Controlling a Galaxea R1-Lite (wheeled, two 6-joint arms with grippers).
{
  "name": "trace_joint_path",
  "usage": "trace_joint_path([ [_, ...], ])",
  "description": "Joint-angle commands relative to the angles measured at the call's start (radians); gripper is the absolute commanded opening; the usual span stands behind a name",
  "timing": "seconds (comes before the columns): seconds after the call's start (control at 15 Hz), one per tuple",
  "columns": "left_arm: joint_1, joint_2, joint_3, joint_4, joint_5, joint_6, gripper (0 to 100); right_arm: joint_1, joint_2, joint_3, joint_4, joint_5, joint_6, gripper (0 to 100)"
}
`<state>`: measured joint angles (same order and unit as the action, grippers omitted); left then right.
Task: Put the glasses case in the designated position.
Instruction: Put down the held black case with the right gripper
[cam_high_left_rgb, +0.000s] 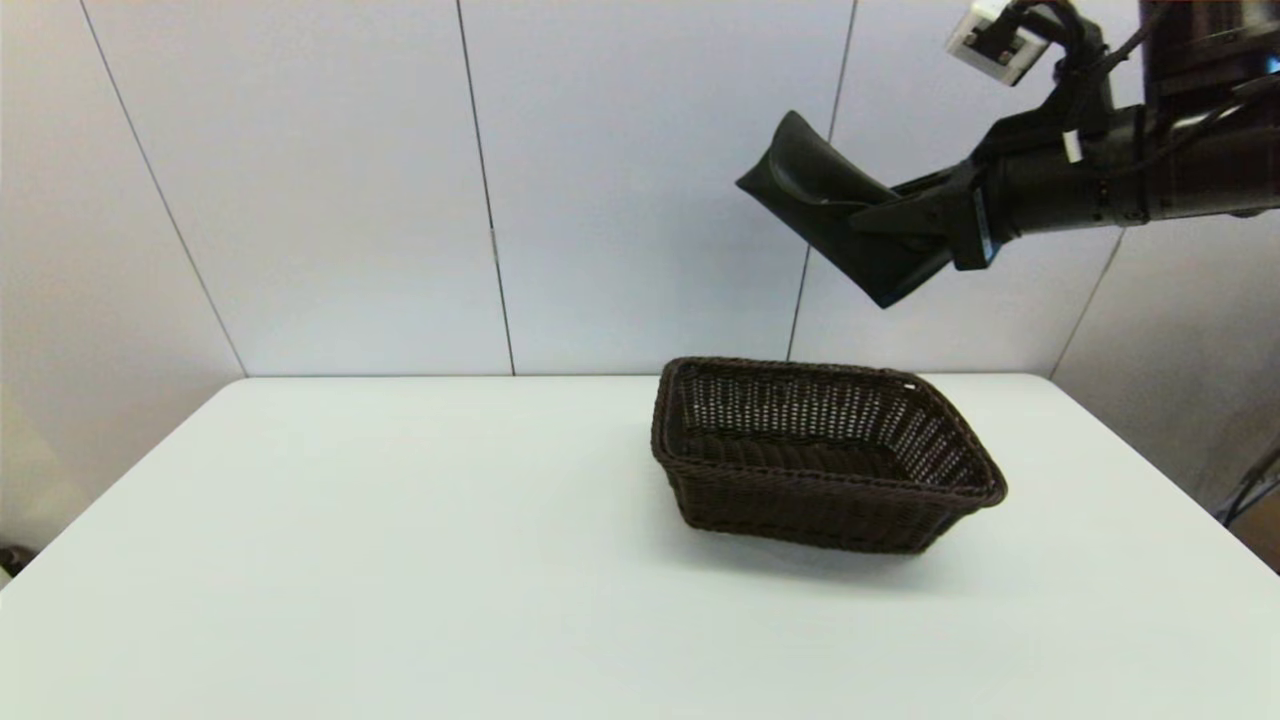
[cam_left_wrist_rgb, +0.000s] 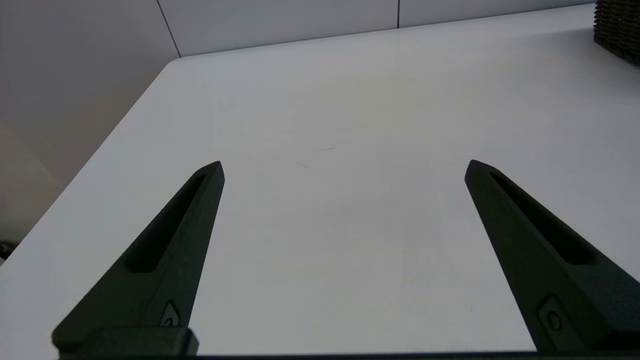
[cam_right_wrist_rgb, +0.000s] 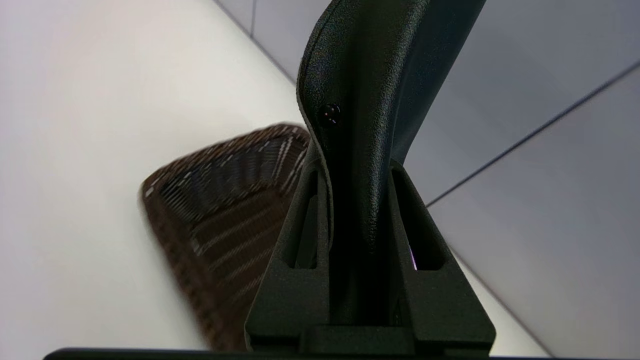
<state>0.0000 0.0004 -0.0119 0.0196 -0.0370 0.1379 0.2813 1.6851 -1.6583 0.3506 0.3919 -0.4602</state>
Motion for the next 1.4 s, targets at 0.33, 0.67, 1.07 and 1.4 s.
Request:
trace_joint_path([
  [0.33,0.000,0.001,0.000,0.000,0.000,0.002,100,-0.014,-0.193,0.198,0.034,0.217,-0.179,0],
  [0.67,0.000,0.001,0.001,0.000,-0.001,0.000,100,-0.014,-0.208,0.269,0.208,0.262,-0.494,0],
  [1.07,0.000,0.001,0.000,0.000,0.000,0.002,100,-0.016,-0.248,0.357,0.404,0.321,-0.773,0],
  [1.4,0.000,0.001,0.000,0.000,-0.001,0.000,100,-0.030,-0.275,0.465,0.404,0.323,-0.804,0],
])
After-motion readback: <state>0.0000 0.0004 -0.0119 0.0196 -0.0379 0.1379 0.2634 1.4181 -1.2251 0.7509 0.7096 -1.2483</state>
